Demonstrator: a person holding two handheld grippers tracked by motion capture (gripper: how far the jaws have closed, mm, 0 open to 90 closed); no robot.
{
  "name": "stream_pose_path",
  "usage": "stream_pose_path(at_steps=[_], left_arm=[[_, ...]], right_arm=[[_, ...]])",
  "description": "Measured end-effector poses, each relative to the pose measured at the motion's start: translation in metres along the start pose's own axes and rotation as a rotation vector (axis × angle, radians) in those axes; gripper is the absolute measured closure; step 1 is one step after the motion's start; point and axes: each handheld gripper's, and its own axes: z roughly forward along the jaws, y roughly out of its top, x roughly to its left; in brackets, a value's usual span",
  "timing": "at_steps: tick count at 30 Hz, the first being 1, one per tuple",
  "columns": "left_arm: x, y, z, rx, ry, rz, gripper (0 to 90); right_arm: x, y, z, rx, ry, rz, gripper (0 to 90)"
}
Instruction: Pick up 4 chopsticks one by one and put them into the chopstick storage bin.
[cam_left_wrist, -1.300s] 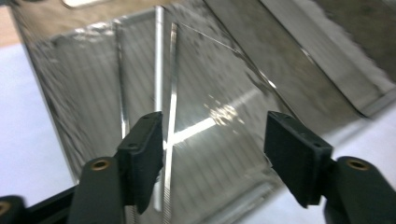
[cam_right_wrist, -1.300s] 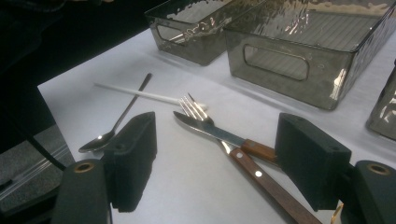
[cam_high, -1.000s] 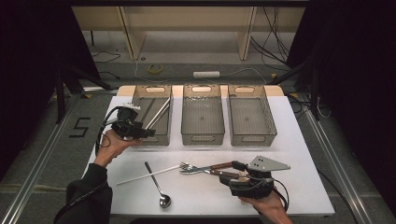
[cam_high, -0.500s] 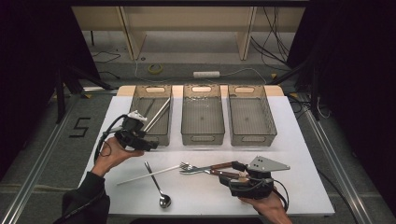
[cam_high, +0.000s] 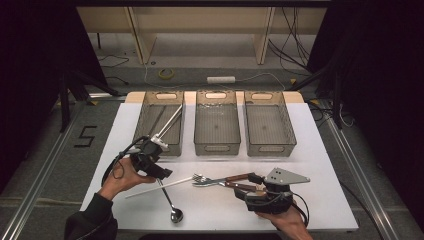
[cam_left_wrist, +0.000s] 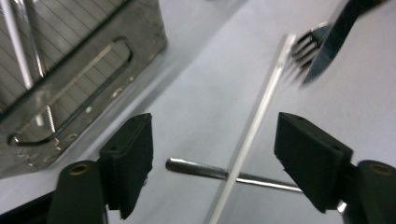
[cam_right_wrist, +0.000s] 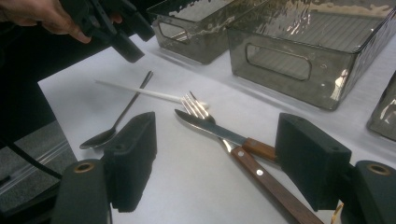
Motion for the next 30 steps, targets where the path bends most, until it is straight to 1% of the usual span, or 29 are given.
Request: stream_pose_path(at_steps=[3, 8, 12, 14, 16, 17, 20, 25, 26, 30], left_arm=[[-0.003, -0.001, 0.003, 0.03, -0.011, 0.015, 32.6], [-0.008, -0.003, 0.01, 0.101, -0.031, 0.063, 40.3], [-0.012, -0.004, 0.017, 0.148, -0.031, 0.083, 44.4], [-0.013, -0.004, 0.021, 0.152, -0.034, 0.081, 47.2], [-0.014, -0.005, 0.023, 0.168, -0.039, 0.103, 50.8], [-0.014, -0.005, 0.024, 0.174, -0.042, 0.105, 52.1], [-0.016, -0.005, 0.027, 0.171, -0.052, 0.106, 56.8], [-0.017, -0.005, 0.032, 0.195, -0.065, 0.134, 62.9], [-0.017, -0.006, 0.034, 0.188, -0.063, 0.123, 63.4], [-0.017, -0.007, 0.037, 0.193, -0.069, 0.138, 67.2]], right_arm=[[0.0, 0.0, 0.0, 0.0, 0.0, -0.003, 30.7], [0.0, 0.0, 0.0, 0.002, 0.0, -0.004, 30.7], [0.0, 0.0, 0.0, 0.003, 0.001, -0.004, 30.7], [0.0, 0.0, 0.001, 0.004, 0.0, -0.004, 30.7], [0.0, 0.0, 0.001, 0.004, -0.001, -0.005, 30.7], [0.0, 0.0, 0.001, 0.004, -0.001, -0.004, 30.7], [0.0, 0.0, 0.001, 0.004, -0.001, -0.004, 30.7], [0.0, 0.0, 0.001, 0.005, 0.002, -0.005, 30.7], [0.0, 0.0, 0.001, 0.005, 0.002, -0.006, 30.7], [0.0, 0.0, 0.001, 0.005, 0.001, -0.004, 30.7]])
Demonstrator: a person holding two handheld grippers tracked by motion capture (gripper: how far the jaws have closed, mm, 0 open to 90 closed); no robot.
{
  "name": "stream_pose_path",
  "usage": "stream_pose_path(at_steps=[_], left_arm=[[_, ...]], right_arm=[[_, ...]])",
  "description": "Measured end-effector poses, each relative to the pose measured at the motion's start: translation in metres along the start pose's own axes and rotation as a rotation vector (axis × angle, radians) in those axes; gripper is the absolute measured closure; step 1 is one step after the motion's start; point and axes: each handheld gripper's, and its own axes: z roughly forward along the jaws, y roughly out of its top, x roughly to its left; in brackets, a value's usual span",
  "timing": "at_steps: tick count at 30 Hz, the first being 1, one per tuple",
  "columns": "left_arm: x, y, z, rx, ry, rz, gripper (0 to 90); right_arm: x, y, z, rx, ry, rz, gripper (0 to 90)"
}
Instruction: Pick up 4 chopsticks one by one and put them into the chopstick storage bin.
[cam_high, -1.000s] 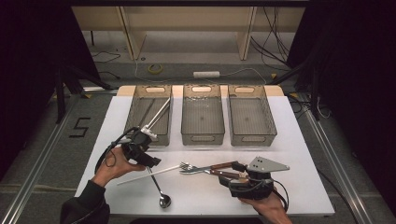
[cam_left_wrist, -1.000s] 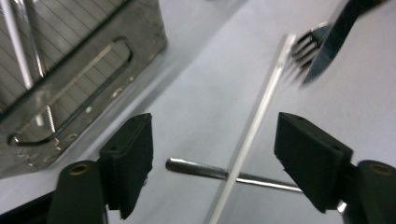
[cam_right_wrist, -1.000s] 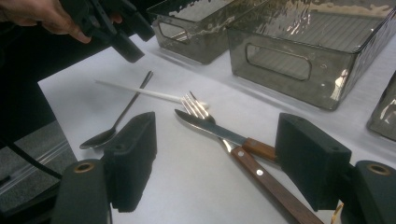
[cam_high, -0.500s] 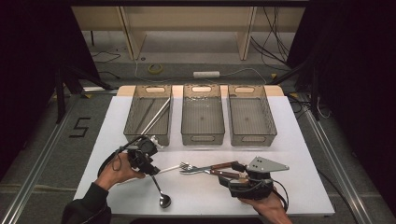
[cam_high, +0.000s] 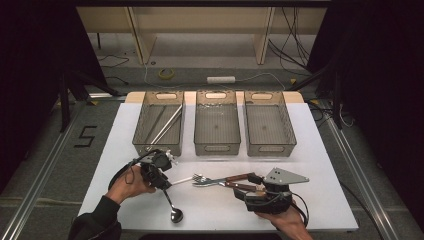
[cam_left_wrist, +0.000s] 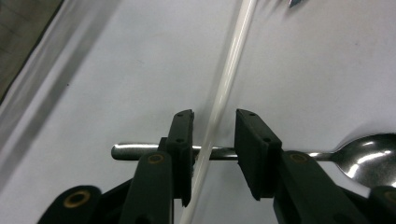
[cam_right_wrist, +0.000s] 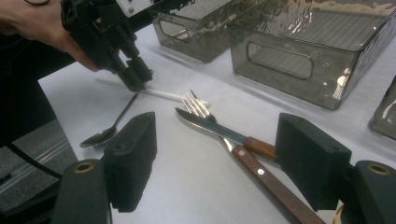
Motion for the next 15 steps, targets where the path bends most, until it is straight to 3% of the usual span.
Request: stream_pose_path(at_steps=[15], left_arm=[[-0.0021, 0.001, 0.0101, 0.02, 0.018, 0.029, 76.7]], right_arm=[[0.0003, 0.0001, -0.0001, 0.0, -0.001, -0.002, 30.7]])
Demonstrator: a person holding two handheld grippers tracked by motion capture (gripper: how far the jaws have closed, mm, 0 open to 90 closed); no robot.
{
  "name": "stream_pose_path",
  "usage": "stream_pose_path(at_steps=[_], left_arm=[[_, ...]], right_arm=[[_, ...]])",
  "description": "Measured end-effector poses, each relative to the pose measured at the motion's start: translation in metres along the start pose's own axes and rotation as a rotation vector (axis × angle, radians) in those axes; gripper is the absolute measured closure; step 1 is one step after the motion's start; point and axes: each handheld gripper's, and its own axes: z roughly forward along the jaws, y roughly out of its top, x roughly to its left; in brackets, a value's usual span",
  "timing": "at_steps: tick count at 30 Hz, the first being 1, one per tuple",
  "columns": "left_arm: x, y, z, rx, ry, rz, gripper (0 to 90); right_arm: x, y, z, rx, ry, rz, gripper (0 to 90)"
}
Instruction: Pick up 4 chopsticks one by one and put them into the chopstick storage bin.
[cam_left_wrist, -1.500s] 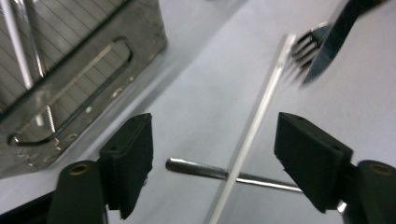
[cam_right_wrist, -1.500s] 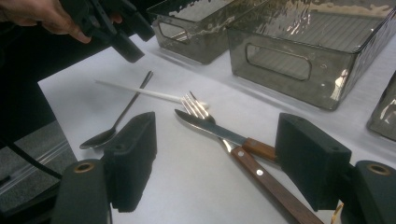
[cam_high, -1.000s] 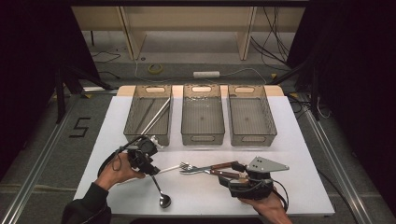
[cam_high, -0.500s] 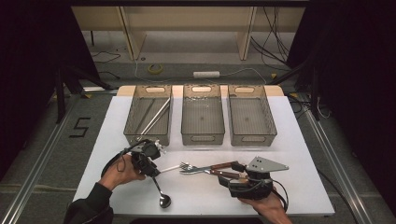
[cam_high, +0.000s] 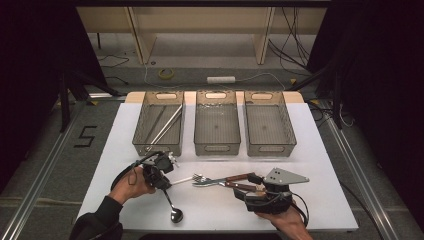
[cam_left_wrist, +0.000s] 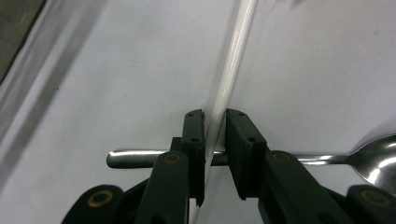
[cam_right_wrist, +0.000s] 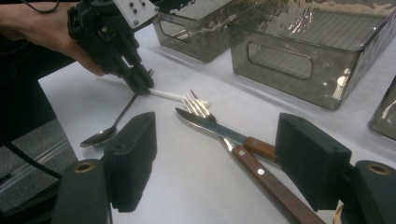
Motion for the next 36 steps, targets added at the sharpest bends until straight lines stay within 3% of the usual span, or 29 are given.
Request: stream_pose_path(at_steps=[16, 23, 36], left_arm=[[0.0001, -0.0009, -0.0003, 0.004, -0.008, 0.059, 83.1], [-0.0009, -0.0014, -0.0003, -0.006, -0.006, 0.058, 83.9], [0.0036, -0.0024, -0.0089, -0.037, -0.032, 0.009, 84.2]], right_arm=[[0.0004, 0.0001, -0.0005, -0.001, 0.0, 0.0, 30.8], [0.0004, 0.0002, -0.0005, 0.0, -0.001, 0.001, 30.8], [-0.0003, 0.0002, -0.0009, 0.0, -0.002, 0.002, 30.8]])
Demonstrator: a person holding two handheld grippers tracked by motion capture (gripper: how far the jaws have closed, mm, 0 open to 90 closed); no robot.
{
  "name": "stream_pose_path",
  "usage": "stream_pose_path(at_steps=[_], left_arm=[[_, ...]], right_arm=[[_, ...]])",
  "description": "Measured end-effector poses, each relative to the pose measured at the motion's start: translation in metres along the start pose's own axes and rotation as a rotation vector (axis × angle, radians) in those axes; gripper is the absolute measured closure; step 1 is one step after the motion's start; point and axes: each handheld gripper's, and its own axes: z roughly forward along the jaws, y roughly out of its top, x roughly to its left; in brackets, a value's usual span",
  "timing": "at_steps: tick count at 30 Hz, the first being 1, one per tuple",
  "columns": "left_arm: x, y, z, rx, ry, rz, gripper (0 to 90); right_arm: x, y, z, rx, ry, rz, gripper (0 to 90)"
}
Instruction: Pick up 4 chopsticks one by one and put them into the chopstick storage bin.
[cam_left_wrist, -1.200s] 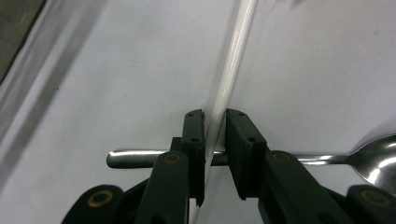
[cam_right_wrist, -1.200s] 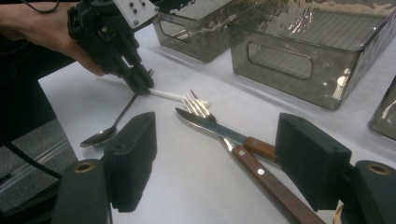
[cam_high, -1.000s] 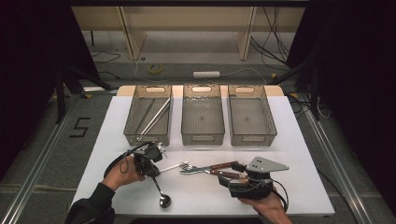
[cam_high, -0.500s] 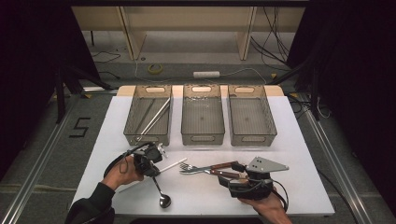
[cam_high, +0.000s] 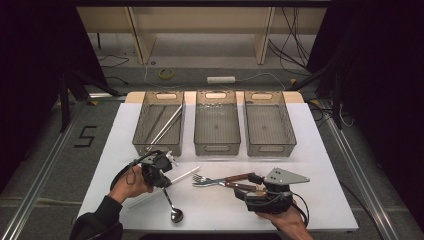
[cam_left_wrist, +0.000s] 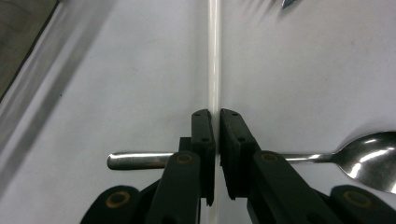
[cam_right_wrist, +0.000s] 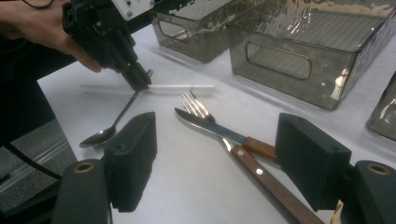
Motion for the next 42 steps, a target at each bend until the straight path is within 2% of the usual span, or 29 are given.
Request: stream_pose_path(at_steps=[2, 11, 17, 24, 30, 34, 37, 42], left_arm=[[0.001, -0.001, -0.003, -0.012, -0.004, -0.02, 84.2], [0.007, -0.001, -0.023, -0.075, -0.007, -0.06, 84.2], [0.014, -0.004, -0.042, -0.171, -0.014, -0.114, 84.2], [0.022, -0.001, -0.067, -0.278, 0.023, -0.15, 84.2], [0.037, 0.003, -0.073, -0.312, 0.036, -0.187, 84.2], [0.049, 0.005, -0.081, -0.358, 0.054, -0.218, 84.2], [0.058, 0.008, -0.088, -0.392, 0.081, -0.245, 84.2], [0.072, 0.016, -0.095, -0.411, 0.122, -0.277, 84.1]], right_arm=[[0.0, 0.0, 0.0, 0.001, 0.0, -0.001, 30.8], [-0.001, 0.0, 0.0, 0.001, 0.0, 0.003, 30.8], [-0.001, 0.0, 0.0, -0.001, -0.003, 0.007, 30.8], [-0.002, 0.0, 0.0, -0.002, -0.005, 0.01, 30.8], [-0.003, 0.0, -0.001, -0.006, -0.007, 0.013, 30.8], [-0.003, 0.0, -0.001, -0.006, -0.006, 0.014, 30.8], [-0.003, 0.0, 0.0, -0.005, -0.004, 0.014, 30.8], [-0.003, 0.0, 0.0, -0.006, -0.004, 0.019, 30.8]])
